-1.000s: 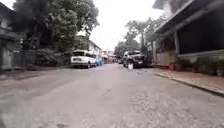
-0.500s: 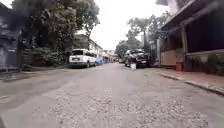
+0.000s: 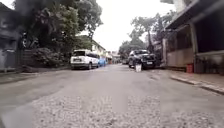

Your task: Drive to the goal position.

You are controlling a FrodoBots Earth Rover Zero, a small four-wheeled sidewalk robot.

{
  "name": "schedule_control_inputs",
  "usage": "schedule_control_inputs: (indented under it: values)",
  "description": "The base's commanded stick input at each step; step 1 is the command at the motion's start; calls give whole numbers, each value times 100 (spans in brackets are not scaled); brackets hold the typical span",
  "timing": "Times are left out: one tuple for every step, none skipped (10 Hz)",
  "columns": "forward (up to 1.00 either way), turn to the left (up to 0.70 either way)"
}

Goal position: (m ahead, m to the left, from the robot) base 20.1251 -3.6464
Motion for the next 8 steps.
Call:
schedule_control_inputs:
  values:
    - [100,0]
    - [100,0]
    - [100,0]
    - [100,0]
    - [100,0]
    - [100,0]
    - [100,0]
    - [100,0]
